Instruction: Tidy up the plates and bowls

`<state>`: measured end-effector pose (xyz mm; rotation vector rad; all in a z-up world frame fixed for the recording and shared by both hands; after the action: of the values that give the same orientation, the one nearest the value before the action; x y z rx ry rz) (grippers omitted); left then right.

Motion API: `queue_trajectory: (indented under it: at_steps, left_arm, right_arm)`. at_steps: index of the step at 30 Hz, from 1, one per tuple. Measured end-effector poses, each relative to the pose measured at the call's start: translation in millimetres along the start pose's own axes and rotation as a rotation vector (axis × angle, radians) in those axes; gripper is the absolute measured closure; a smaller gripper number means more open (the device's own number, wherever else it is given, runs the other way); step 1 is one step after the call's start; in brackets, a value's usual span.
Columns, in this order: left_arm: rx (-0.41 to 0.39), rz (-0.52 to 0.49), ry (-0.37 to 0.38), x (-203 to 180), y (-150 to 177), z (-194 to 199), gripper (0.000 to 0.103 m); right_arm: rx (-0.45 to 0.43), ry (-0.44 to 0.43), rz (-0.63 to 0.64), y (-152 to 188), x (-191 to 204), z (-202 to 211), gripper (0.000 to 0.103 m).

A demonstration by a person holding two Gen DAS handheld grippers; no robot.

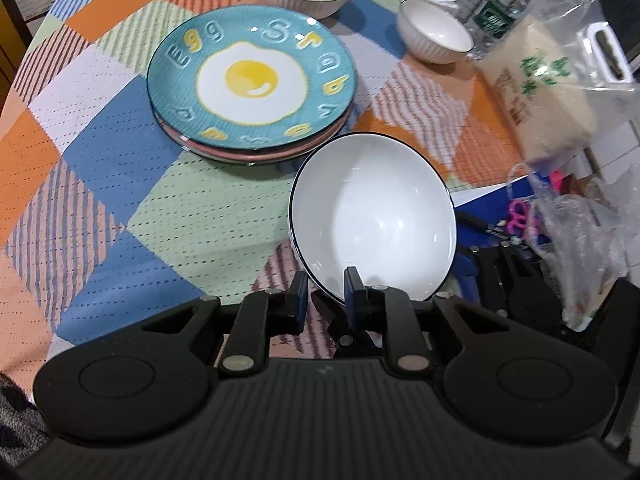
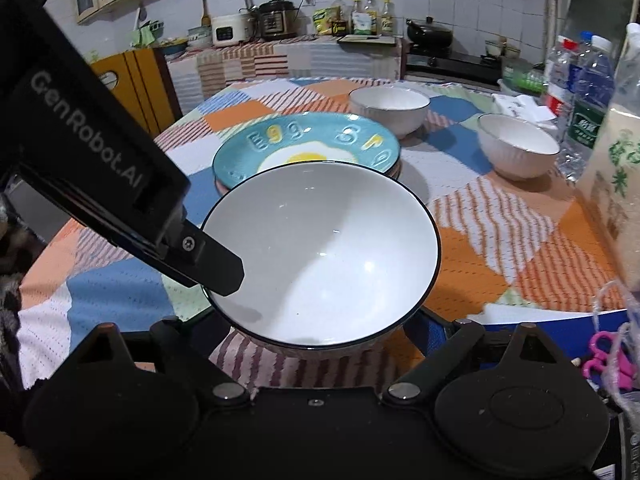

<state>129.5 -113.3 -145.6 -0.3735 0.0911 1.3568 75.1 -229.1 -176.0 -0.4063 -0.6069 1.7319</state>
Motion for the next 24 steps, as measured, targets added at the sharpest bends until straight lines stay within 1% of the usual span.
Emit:
queue_trajectory:
  at_steps: [3, 7, 12, 14, 17, 19, 21, 23, 24]
  left_arm:
    - [0.017, 0.011, -0.027, 3, 2, -13, 0.086]
    - [0.035, 0.033, -0.029, 9, 2, -21, 0.086]
    - [0.065, 0.043, -0.004, 11, -1, -22, 0.084]
    - [0.08, 0.043, 0.005, 11, -2, -20, 0.082]
    - [0.106, 0.038, 0.017, 11, -4, -13, 0.076]
    - [0.112, 0.028, 0.035, 11, -6, -5, 0.075]
    - [0.101, 0.013, 0.041, 11, -9, 4, 0.072]
    - [0.083, -0.004, 0.04, 10, -12, 15, 0.071]
    - [0.07, -0.009, 0.038, 9, -14, 20, 0.071]
  right_arm:
    - [0.033, 0.003, 0.008, 4, 3, -12, 0.008]
    - [0.048, 0.02, 0.044, 8, 10, -20, 0.008]
    - [0.08, 0.018, 0.054, 6, 10, -19, 0.009]
    - [0.105, 0.024, 0.083, 4, 9, -17, 0.008]
    - [0.108, 0.035, 0.148, 6, 6, -3, 0.008]
    - [0.103, 0.025, 0.167, 6, -1, 8, 0.008]
    - [0.09, -0.005, 0.156, 5, -13, 21, 0.008]
    - [0.079, -0.043, 0.134, 1, -26, 31, 0.008]
    - [0.065, -0.048, 0.122, -1, -32, 36, 0.008]
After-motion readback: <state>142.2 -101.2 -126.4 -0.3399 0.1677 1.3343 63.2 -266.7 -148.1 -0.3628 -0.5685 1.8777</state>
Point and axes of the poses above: each gripper's, at about its wrist camera, not at the fingertips, and z roughly against the way its jaws point, x to its left, y to its underside, the point moved 2 cm from there along -z, roughly the way its jaws point, and after that the axes turned 8 degrees about x, right-handed, at the moved point
